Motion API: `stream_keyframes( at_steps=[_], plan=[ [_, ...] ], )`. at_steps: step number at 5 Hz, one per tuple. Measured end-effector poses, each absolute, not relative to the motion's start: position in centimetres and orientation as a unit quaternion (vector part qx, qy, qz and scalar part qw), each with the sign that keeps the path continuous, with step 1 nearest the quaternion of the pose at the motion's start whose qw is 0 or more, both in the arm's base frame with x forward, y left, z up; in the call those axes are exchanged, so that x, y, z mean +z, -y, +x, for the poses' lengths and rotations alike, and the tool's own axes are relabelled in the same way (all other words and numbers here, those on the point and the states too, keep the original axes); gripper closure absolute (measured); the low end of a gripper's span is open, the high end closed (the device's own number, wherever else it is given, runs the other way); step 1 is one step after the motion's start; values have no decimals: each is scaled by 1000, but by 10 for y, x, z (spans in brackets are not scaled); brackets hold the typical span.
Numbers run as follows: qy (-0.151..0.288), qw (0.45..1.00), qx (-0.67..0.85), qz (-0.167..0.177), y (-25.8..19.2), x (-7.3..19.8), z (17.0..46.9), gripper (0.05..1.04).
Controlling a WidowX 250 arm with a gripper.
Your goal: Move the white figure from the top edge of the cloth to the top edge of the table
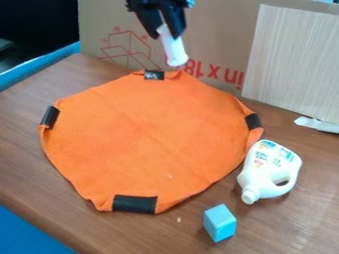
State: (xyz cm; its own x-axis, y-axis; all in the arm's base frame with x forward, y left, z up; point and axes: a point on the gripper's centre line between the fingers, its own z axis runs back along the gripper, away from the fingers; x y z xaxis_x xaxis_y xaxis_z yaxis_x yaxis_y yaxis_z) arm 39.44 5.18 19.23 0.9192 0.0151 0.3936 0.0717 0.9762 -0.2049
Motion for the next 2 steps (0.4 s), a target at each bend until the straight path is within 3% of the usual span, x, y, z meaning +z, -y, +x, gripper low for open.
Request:
stream_keyframes(
  at_steps=[1,2],
  plan=[
    [205,973,-19,-105,-59,205,383,540],
    [203,973,29,-101,-95,205,373,540]
  ],
)
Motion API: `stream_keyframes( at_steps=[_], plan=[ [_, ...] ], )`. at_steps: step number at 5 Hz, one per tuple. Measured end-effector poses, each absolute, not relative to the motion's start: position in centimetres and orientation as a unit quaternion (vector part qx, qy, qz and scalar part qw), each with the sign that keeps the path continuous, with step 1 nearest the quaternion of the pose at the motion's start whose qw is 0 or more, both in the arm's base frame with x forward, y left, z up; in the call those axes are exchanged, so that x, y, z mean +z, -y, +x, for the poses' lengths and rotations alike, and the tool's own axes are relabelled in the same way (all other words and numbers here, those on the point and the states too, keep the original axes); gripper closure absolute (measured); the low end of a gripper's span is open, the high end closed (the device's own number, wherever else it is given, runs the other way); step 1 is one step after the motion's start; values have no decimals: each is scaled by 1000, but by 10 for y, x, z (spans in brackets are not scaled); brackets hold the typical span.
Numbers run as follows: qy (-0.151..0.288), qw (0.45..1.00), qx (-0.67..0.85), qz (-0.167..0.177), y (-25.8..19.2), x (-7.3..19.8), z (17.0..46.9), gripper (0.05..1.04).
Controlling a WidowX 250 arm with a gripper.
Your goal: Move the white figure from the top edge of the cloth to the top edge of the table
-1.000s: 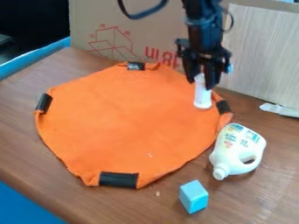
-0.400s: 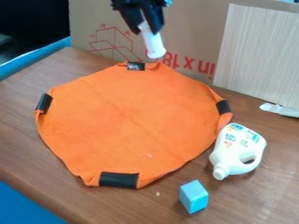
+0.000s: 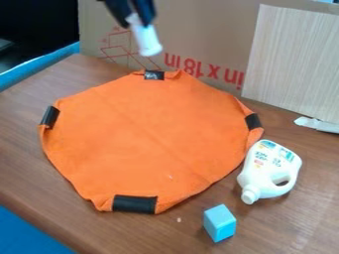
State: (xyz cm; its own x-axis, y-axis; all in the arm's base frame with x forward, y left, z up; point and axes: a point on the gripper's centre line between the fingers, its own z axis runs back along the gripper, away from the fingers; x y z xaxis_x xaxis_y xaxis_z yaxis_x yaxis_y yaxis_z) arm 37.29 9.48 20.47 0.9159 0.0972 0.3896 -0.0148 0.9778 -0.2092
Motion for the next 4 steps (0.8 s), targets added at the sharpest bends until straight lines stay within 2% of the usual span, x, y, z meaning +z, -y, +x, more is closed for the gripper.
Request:
stream_keyframes(
  at_steps=[1,2,3,4],
  plan=[
    [209,970,101,-76,-143,208,368,540],
    [186,969,153,-59,-192,182,370,540],
    [190,963,188,-44,-237,175,371,540],
    [184,959,212,-31,-263,163,371,540]
  ],
)
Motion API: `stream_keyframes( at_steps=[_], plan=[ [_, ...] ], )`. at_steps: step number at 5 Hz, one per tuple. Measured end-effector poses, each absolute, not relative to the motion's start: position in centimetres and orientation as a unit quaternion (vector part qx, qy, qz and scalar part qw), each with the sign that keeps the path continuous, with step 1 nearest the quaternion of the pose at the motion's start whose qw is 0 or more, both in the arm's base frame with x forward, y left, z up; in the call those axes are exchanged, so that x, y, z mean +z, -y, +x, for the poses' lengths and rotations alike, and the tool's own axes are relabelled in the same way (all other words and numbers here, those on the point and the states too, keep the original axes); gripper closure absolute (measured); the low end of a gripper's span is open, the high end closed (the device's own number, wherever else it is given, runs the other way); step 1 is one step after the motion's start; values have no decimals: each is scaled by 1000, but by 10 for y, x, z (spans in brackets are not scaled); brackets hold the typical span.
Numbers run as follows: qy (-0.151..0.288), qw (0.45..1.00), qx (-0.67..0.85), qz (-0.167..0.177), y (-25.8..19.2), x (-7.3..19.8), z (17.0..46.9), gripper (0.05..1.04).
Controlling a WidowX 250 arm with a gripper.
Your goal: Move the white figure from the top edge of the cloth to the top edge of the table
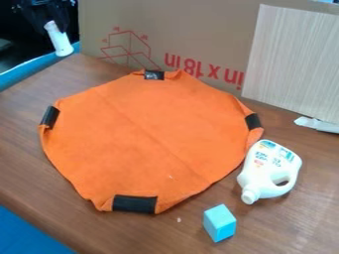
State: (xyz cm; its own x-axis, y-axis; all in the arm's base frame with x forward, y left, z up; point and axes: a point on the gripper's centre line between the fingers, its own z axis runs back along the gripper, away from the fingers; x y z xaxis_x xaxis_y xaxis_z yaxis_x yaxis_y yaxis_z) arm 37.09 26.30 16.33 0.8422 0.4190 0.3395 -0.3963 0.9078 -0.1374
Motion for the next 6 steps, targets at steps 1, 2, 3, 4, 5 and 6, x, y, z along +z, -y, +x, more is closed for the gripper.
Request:
stream_keyframes(
  at_steps=[1,2,3,4,5,6],
  plan=[
    [186,956,226,-27,-279,153,383,540],
    [187,950,249,-26,-296,141,393,540],
    [174,948,265,-26,-306,129,400,540],
    [157,947,278,-26,-310,119,401,540],
    [131,949,286,-21,-313,110,397,480],
    [123,952,279,-22,-312,102,396,189]
  ],
)
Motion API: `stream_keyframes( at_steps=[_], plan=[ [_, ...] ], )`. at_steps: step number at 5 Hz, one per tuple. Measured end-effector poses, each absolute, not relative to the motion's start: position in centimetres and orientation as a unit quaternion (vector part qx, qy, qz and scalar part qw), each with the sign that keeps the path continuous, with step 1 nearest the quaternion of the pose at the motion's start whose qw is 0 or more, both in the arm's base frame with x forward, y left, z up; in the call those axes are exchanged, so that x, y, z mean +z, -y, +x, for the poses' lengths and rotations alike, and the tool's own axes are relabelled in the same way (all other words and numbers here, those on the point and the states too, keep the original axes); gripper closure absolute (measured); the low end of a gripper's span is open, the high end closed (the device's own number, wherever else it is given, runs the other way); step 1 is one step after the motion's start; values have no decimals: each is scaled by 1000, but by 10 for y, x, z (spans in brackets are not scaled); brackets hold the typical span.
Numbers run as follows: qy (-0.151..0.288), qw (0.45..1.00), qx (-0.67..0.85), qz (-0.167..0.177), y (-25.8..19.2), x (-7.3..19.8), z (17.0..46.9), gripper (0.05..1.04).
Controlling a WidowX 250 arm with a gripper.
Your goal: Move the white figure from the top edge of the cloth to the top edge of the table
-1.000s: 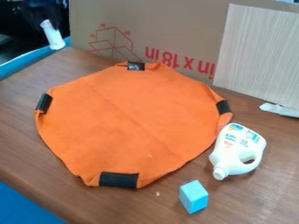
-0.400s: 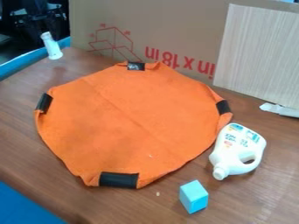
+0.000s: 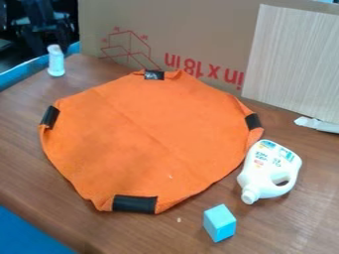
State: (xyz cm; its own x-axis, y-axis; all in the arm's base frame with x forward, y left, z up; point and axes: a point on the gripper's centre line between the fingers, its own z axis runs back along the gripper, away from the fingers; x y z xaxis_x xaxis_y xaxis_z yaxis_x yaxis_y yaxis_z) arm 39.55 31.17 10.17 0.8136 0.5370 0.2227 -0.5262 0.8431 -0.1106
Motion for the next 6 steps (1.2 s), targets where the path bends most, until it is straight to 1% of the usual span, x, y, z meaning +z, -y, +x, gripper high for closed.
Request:
stream_keyframes(
  at_steps=[1,2,3,4,5,6],
  plan=[
    [113,954,276,-33,-307,88,394,77],
    [137,952,270,-33,-304,108,394,83],
    [179,948,260,-41,-293,145,393,83],
    [203,945,258,-22,-281,190,377,83],
    [127,962,240,15,-264,204,354,83],
    [124,965,231,15,-257,203,358,83]
  ],
)
